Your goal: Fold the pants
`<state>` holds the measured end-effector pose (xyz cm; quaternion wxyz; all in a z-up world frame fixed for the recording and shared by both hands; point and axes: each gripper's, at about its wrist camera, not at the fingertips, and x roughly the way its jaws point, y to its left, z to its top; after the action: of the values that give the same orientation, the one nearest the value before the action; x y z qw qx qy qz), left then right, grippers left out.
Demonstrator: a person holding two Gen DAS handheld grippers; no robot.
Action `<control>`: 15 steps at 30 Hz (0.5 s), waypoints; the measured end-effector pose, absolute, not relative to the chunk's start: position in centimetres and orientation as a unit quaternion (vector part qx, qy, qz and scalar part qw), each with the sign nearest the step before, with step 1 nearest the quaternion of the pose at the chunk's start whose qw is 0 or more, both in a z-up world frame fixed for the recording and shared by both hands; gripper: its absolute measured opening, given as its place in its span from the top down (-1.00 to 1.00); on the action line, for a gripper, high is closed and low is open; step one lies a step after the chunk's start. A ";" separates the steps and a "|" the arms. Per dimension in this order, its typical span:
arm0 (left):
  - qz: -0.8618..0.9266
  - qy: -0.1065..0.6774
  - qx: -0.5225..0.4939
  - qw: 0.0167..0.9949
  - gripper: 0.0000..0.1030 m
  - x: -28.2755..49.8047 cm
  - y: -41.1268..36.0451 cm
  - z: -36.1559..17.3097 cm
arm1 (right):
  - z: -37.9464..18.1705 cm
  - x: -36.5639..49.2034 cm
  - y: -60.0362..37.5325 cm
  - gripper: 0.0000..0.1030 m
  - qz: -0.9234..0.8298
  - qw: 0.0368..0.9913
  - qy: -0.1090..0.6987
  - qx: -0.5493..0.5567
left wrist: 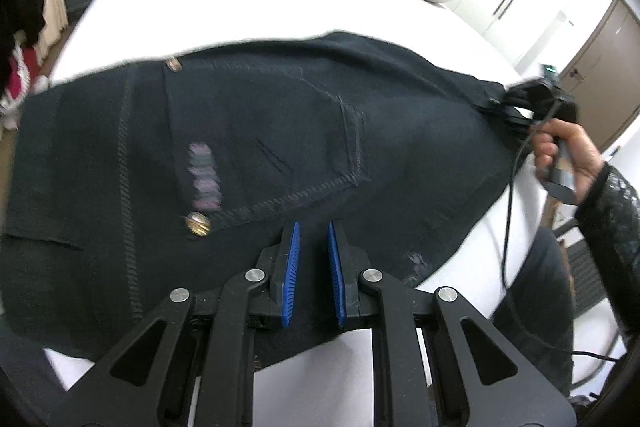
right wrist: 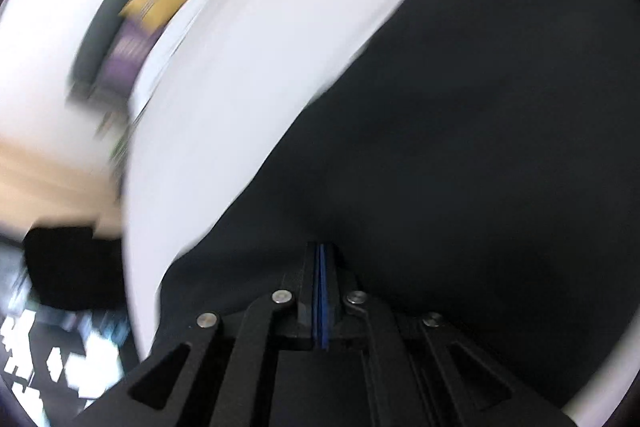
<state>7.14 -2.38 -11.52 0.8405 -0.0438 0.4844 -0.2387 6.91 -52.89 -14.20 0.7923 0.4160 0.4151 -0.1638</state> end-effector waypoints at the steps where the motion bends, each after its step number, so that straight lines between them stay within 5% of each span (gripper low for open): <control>1: -0.236 0.478 -0.048 0.845 0.73 7.3 -2.3 -10.9 | -13.3 6.3 -52.6 0.91 -0.154 0.801 0.409 0.410; 9: -0.270 0.473 -0.016 0.839 0.73 13.3 -8.7 -9.0 | -13.3 9.5 -40.2 0.91 0.134 0.796 0.458 0.372; 15: -0.258 0.517 -0.015 0.816 0.73 17.8 -11.3 -12.8 | -18.1 12.7 -42.5 1.00 0.089 0.760 0.467 0.443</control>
<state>17.84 -11.25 -12.79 0.8163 -0.0147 0.5167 -0.2577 12.66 -42.45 -18.09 0.7601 0.4434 0.4665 0.0890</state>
